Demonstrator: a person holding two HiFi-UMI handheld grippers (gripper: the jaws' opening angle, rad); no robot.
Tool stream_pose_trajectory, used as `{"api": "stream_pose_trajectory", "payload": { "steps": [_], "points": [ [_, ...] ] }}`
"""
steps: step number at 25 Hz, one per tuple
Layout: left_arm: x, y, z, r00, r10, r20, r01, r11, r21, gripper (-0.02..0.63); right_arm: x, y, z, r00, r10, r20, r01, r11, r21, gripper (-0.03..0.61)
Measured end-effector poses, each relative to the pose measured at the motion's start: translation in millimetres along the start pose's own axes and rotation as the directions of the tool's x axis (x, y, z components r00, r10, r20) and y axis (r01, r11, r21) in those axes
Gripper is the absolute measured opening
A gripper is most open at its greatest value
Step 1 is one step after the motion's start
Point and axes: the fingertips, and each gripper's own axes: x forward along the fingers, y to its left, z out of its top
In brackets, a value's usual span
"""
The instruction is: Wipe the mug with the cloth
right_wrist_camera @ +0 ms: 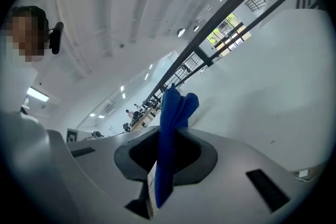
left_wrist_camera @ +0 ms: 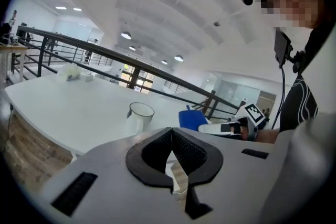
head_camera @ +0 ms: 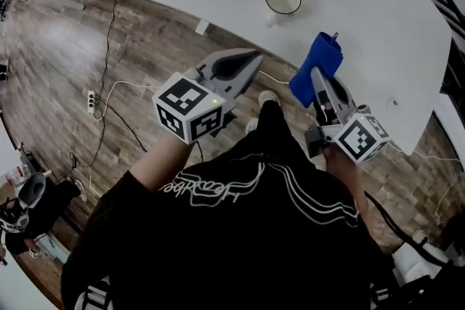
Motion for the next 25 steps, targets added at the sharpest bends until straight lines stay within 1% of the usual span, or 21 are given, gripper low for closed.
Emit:
{"api": "stream_pose_trajectory", "payload": {
  "steps": [6,7,10,13,16,20,25],
  "points": [
    [26,36,-10,0.997,0.05,-0.051,-0.048,0.998,0.028,0.012,21,-13,2,1.0,0.003,-0.029,-0.002,1.0,0.017,0.048],
    [34,46,-13,0.996,0.053,-0.066,-0.052,0.998,0.029,0.022,30,-18,4,1.0,0.006,-0.029,-0.005,1.0,0.025,0.048],
    [59,76,-20,0.992,0.054,-0.116,-0.051,0.998,0.031,0.078,55,-32,9,1.0,0.012,-0.029,-0.01,0.998,0.056,0.048],
    [71,79,-25,0.989,0.053,-0.137,-0.049,0.998,0.036,0.103,57,-35,11,1.0,0.006,-0.021,-0.004,0.996,0.091,0.048],
    [77,81,-29,0.986,0.065,-0.15,-0.059,0.997,0.046,0.115,61,-31,15,1.0,0.019,0.007,-0.02,0.989,0.144,0.048],
    [84,80,-29,0.986,0.062,-0.154,-0.056,0.997,0.044,0.118,75,-23,26,0.999,0.03,0.035,-0.036,0.986,0.161,0.048],
    [90,82,-30,0.988,0.059,-0.143,-0.057,0.998,0.022,0.118,88,-20,34,0.998,0.025,0.06,-0.035,0.982,0.183,0.048]
  ]
}}
